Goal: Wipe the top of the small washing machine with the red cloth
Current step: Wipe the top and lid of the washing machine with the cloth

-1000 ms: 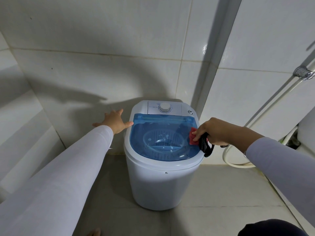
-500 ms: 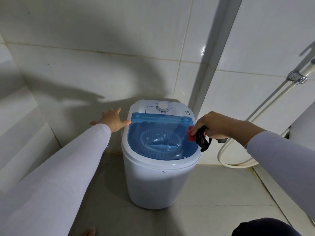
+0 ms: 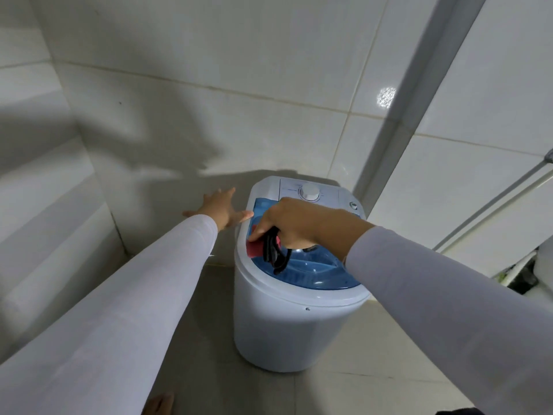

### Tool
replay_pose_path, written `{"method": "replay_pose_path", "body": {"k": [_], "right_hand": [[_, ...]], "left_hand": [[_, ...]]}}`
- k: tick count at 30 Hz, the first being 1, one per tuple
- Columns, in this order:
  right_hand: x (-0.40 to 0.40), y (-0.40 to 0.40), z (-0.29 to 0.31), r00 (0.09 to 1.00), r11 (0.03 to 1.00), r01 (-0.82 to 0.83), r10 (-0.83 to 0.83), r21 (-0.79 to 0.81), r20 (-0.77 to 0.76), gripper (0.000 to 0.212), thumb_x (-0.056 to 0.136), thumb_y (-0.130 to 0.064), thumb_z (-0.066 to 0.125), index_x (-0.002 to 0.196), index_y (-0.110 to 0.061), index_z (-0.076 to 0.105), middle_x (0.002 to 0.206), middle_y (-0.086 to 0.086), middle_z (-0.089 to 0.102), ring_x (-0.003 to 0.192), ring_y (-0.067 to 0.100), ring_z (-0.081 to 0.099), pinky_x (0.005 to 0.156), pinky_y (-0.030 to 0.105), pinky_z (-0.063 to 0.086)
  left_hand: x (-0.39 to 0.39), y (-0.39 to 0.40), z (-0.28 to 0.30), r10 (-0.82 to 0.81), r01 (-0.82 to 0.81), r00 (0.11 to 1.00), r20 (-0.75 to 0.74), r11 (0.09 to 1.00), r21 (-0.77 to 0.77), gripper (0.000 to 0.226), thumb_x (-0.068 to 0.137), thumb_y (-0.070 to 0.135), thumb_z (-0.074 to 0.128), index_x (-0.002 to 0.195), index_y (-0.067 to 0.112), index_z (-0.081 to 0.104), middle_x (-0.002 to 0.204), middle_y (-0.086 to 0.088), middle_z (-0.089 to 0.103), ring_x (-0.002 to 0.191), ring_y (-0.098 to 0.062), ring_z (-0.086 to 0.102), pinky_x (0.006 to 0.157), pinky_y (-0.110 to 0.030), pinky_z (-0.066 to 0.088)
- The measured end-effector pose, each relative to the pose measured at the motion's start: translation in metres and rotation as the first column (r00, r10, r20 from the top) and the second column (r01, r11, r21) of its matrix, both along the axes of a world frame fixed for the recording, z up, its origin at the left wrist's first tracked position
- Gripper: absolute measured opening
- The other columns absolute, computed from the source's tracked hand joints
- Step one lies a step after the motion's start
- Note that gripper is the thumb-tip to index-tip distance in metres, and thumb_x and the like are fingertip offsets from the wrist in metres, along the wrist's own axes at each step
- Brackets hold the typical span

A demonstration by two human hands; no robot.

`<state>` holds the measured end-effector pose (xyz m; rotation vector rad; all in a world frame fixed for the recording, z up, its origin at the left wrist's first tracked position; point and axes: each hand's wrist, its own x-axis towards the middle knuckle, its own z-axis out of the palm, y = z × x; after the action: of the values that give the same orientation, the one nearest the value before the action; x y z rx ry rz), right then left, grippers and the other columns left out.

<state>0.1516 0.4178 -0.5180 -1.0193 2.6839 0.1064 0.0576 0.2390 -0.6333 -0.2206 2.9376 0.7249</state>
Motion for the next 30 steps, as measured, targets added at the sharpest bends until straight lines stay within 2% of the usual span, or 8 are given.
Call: {"method": "replay_pose_path", "body": {"k": [5,12,17,24,30], "right_hand": [[-0.004,-0.013,-0.024,0.999,0.990,-0.054,0.054,0.133,0.004,0.059,0.085,0.002,0.046,0.126,-0.039,0.056,0.136,-0.003,0.052,0.119,0.023,0.050,0.098,0.041,0.046],[-0.006,-0.007,-0.020,0.996,0.977,-0.079,0.085,0.196,-0.023,0.053,0.085,0.001,0.045,0.121,-0.034,0.062,0.133,-0.005,0.057,0.122,0.021,0.047,0.101,0.038,0.044],[-0.006,0.015,-0.015,0.999,0.976,-0.019,0.026,0.219,-0.030,0.049,0.085,0.001,0.046,0.114,-0.032,0.067,0.123,-0.005,0.063,0.113,0.021,0.054,0.094,0.037,0.049],[-0.001,0.048,-0.011,0.999,0.964,0.024,-0.010,0.266,-0.054,0.049,0.082,0.001,0.047,0.113,-0.031,0.068,0.122,-0.004,0.065,0.113,0.021,0.055,0.094,0.038,0.049],[0.005,0.077,-0.007,0.995,0.952,0.100,-0.093,0.289,-0.038,0.050,0.083,0.002,0.046,0.114,-0.030,0.067,0.123,-0.004,0.064,0.114,0.019,0.054,0.095,0.035,0.049]], "left_hand": [[0.002,0.001,-0.001,-0.006,0.006,1.000,-0.017,1.000,0.018,0.099,0.077,0.067,0.060,0.154,0.028,0.012,0.163,-0.008,0.012,0.149,-0.038,0.006,0.114,-0.065,0.019],[0.004,0.001,-0.001,-0.003,0.004,1.000,-0.016,1.000,0.024,0.099,0.076,0.070,0.057,0.154,0.029,0.012,0.163,-0.008,0.013,0.149,-0.037,0.008,0.113,-0.066,0.019],[0.003,0.000,-0.004,-0.011,0.012,1.000,-0.028,1.000,0.021,0.099,0.075,0.072,0.056,0.153,0.028,0.014,0.161,-0.007,0.020,0.148,-0.036,0.015,0.112,-0.067,0.022],[0.012,0.005,0.001,0.008,-0.009,0.999,-0.040,1.000,-0.025,0.092,0.078,0.070,0.055,0.152,0.031,0.016,0.161,-0.005,0.021,0.148,-0.035,0.017,0.109,-0.072,0.021],[0.013,0.005,0.002,0.008,-0.009,0.999,-0.033,1.000,-0.028,0.089,0.080,0.069,0.053,0.152,0.031,0.015,0.162,-0.004,0.017,0.149,-0.034,0.013,0.110,-0.071,0.020]]}}
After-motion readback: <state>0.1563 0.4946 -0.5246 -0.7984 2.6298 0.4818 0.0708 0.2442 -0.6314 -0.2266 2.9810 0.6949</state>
